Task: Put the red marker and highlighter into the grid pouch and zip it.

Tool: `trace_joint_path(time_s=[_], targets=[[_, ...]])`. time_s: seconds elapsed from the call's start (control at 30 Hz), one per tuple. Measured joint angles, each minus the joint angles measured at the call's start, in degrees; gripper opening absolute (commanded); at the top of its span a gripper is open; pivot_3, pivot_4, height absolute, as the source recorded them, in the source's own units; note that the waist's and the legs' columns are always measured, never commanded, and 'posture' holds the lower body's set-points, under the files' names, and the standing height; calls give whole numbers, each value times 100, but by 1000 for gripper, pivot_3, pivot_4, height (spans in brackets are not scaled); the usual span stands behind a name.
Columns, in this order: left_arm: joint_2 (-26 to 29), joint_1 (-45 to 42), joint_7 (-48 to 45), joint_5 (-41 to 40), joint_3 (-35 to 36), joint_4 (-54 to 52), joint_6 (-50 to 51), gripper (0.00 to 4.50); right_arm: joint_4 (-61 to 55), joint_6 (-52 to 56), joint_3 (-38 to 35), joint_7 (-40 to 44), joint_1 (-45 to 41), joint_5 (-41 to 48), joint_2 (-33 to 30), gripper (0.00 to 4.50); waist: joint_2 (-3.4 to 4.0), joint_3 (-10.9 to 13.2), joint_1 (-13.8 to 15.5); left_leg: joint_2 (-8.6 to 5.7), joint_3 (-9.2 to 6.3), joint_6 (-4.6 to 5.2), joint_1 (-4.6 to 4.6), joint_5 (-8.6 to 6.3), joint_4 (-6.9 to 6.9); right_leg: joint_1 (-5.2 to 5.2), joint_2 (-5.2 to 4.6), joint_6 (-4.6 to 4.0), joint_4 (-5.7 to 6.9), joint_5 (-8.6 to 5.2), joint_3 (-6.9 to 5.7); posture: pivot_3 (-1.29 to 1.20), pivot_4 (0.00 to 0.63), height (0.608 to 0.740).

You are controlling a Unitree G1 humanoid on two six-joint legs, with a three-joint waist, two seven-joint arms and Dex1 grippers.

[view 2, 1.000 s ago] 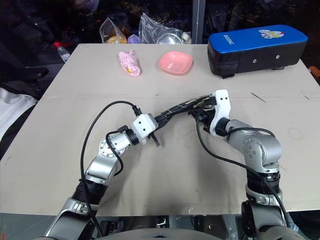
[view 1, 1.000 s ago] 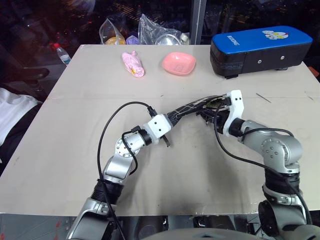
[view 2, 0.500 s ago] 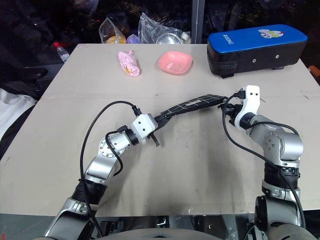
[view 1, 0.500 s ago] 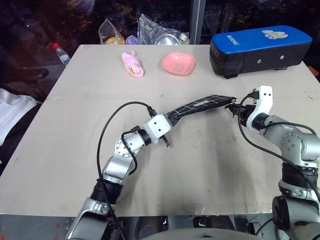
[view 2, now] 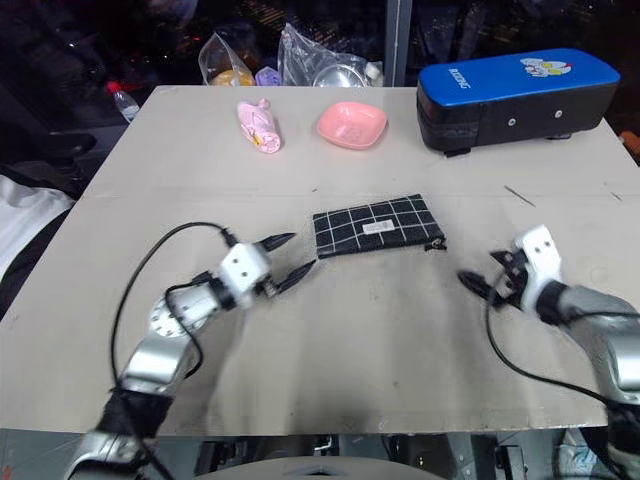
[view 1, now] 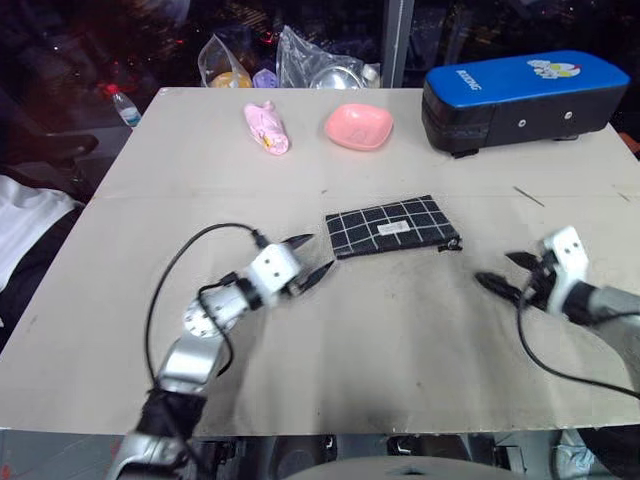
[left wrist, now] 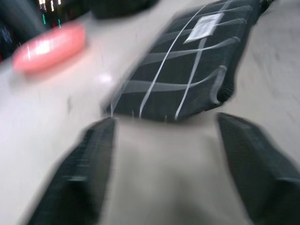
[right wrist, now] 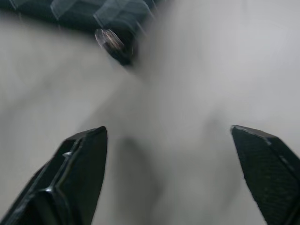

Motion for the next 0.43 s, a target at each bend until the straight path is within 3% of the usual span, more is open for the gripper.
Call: trace_joint_path(time_s=[0.2,0.43], targets=[[225,1047,-161,-587,71,-1125,970,4431,885,-1618,-14,1024,39,-61,5,4043,1,0,25,3,-4,19,11,-12,6,10,5,-3,4,0,0,0,150,740],[264,1635,-48,-595,149,-1616,1386,4431,1579,-2269,-118,1731,9,136,83,4043,0,1,58,2,-5,19,9,-11,8,12,1,-5,0,0,0,0,150,740]])
